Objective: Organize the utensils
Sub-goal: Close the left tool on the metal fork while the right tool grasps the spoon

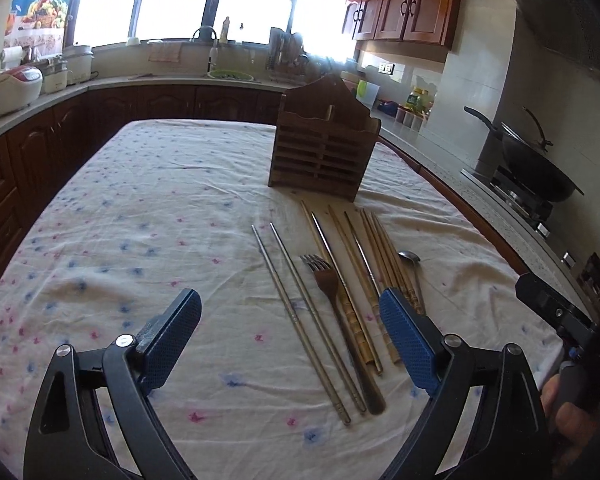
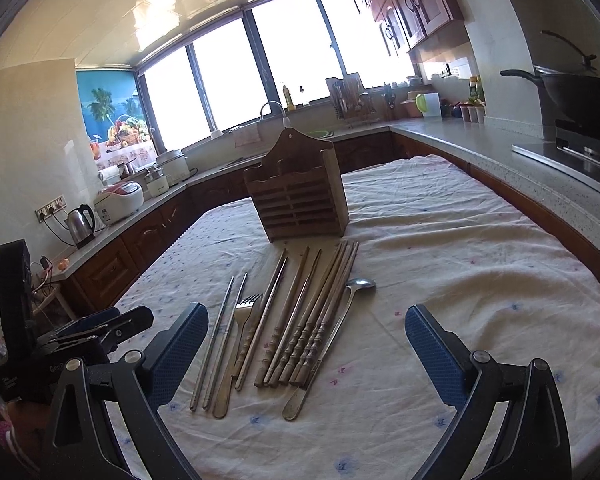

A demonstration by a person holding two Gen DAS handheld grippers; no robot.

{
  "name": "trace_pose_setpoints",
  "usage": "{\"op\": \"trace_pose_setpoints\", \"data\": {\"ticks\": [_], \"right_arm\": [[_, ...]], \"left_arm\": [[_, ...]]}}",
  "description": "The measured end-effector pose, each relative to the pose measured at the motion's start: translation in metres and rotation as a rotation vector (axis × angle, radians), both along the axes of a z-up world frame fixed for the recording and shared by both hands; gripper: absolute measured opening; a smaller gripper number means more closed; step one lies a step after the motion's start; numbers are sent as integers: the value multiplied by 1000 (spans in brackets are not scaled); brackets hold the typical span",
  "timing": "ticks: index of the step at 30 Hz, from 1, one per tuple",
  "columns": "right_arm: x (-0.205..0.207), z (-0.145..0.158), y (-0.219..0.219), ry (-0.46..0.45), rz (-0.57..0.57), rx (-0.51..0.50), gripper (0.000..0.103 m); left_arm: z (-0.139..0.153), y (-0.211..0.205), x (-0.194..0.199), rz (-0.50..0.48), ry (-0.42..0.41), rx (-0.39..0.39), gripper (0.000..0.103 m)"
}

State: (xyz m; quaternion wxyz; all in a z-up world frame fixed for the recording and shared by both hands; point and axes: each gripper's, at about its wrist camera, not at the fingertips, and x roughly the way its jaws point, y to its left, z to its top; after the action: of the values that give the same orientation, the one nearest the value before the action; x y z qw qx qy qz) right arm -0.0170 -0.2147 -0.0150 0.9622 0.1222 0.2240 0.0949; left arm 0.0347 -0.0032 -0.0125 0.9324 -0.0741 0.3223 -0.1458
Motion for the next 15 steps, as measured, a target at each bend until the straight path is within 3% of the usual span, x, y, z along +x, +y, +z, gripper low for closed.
{"op": "trace_pose_setpoints", "data": {"ticks": [3,10,15], "right_arm": [[18,-4,-10,63,14,39,90],[59,-19,-28,207,12,129,57],[78,-28,-33,267,30,211,49]], "left_arm": [[-4,-6,20,-52,69,-52,75],[-9,-32,49,-161,152,-34,59],[-18,-42,71,-203,233,-16,46]]}}
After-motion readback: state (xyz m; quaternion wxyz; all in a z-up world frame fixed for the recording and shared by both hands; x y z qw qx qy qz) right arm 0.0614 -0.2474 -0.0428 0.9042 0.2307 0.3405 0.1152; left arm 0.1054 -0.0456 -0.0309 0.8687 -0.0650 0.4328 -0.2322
